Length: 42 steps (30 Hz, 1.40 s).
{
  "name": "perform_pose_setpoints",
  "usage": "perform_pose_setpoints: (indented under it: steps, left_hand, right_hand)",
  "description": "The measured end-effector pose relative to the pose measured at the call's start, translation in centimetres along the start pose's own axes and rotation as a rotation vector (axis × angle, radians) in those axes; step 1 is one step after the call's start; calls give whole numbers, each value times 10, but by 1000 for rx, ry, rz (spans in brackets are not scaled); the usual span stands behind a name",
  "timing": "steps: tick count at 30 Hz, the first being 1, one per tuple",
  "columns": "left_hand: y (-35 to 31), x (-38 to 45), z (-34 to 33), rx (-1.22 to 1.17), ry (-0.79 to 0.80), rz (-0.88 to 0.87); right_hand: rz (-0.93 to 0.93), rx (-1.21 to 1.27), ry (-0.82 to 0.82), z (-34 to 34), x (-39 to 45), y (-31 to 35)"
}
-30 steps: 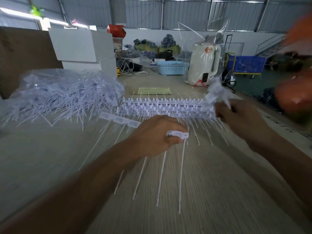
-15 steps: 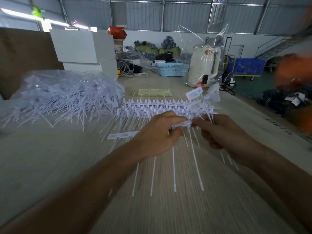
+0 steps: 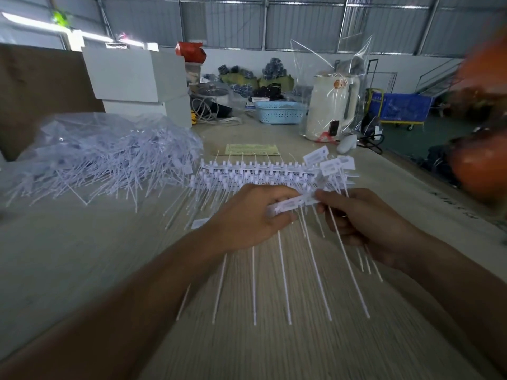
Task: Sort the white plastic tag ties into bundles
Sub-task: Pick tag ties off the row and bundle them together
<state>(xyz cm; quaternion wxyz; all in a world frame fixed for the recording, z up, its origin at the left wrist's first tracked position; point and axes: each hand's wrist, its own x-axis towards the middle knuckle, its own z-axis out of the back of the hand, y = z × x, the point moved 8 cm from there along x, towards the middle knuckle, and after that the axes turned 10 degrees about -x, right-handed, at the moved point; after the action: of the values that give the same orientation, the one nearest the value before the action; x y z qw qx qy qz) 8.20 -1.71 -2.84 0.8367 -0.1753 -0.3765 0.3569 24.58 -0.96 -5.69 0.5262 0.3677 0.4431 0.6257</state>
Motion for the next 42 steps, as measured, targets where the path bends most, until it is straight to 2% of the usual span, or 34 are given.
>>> perform_pose_setpoints:
  steps: [5,9,14,16,18,21,24,34,36,39,42]
  left_hand:
    - [-3,3,0,124,-15,-32]
    - [-7,0,-1,111,-2,-89]
    - [2,3,3,-74,-50,4]
    - [3,3,4,-86,-57,25]
    - [3,3,6,-82,-60,31]
    - [2,2,6,-80,-70,32]
    - [3,1,8,-115,-103,37]
    - [4,0,11,-166,-157,24]
    - [3,1,11,-146,-147,19]
    - [1,0,1,-125,-23,24]
    - [0,-2,-9,-134,79,43]
  right_hand:
    - [86,-113,32,-6,1,2]
    - [312,-451,-110,1,-3,21]
    - [537,-787,-230,0,-12,41]
    - [533,-764,-246,1,-12,41]
    - [463,-638,-246,5,-9,37]
    - [307,-433,-173,8,-3,23]
    - [185,-332,-80,5,0,10]
    - [18,-71,125,-5,-1,-4]
    - [33,-102,91,-3,-2,0]
    - [157,-338,-139,16,-2,13]
    - [270,-358,-298,37,-4,23]
